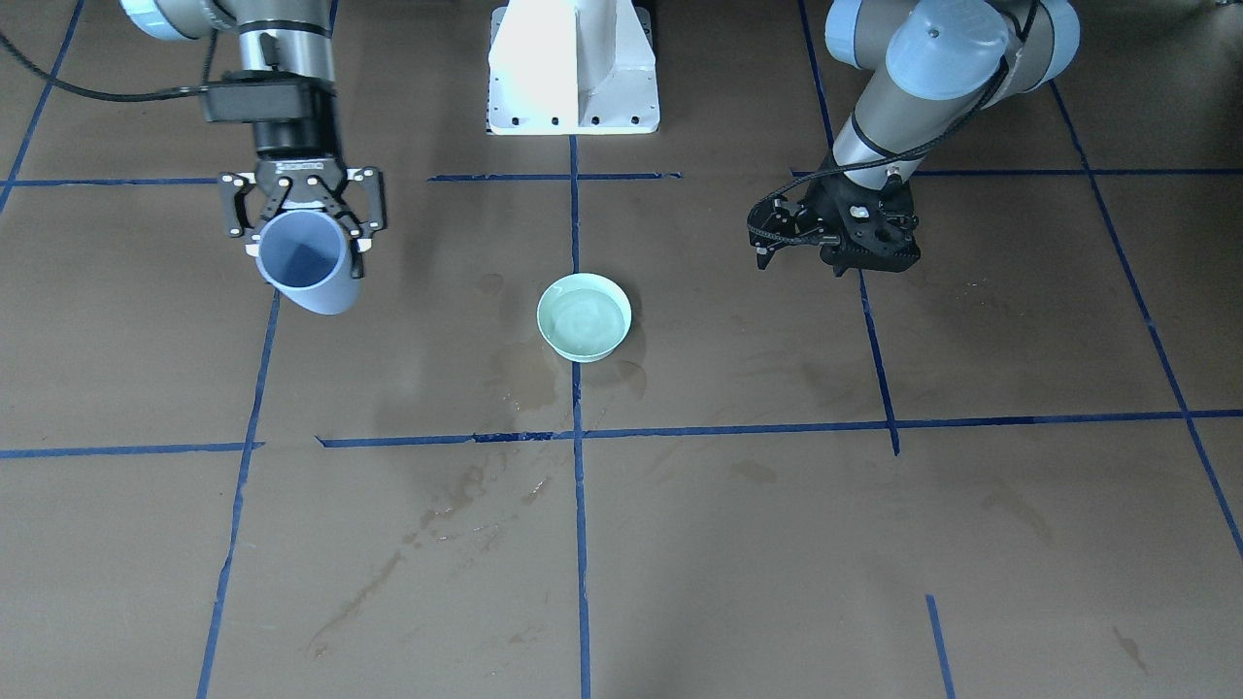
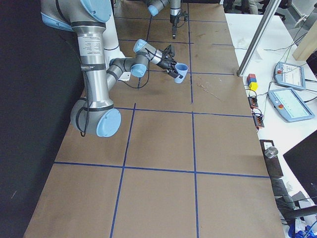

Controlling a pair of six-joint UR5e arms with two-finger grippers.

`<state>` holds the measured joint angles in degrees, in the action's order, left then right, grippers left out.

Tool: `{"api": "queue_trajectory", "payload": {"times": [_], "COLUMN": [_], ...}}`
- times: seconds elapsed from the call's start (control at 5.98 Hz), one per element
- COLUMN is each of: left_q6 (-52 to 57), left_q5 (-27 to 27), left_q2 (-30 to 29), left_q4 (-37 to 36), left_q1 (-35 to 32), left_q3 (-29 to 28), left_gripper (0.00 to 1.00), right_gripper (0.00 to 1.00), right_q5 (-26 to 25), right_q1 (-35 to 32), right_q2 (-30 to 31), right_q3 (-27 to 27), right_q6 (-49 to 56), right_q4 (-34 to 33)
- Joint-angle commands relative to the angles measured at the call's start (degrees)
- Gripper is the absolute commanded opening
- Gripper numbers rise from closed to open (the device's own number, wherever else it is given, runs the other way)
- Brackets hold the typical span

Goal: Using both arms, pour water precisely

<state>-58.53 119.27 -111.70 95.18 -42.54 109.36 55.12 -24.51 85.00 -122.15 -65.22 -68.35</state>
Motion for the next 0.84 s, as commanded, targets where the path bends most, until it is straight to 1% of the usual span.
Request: {"api": "queue_trajectory", "payload": {"times": [0.0,0.17,0.33,0.5,0.67], "left_q6": [-0.01,-0.01,-0.09,-0.09,-0.09], "left_q5": [0.0,0.0,-0.09,-0.09,-0.09], "left_q2": [-0.01,-0.01,-0.01,-0.1,-0.1], "left_q4": [0.0,0.0,0.0,0.0,0.0], "left_q1": [0.0,0.0,0.0,0.0,0.0], "left_q3": [-0.02,-0.02,0.06,0.07,0.15], "left_gripper": [1.0,1.0,1.0,1.0,1.0], "right_gripper": [0.0,0.0,0.0,0.0,0.0], "right_q5": [0.59,1.3,1.39,1.56,1.57], "right_q1": [-0.97,-1.24,-1.5,-2.37,-3.25], "right_q2": [13.35,17.0,20.26,21.86,21.7], "right_q3": [1.02,5.3,11.44,17.24,24.52], "right_q6": [0.35,0.36,0.71,2.1,2.64], "right_q4": [17.33,26.25,37.3,44.54,51.93]}}
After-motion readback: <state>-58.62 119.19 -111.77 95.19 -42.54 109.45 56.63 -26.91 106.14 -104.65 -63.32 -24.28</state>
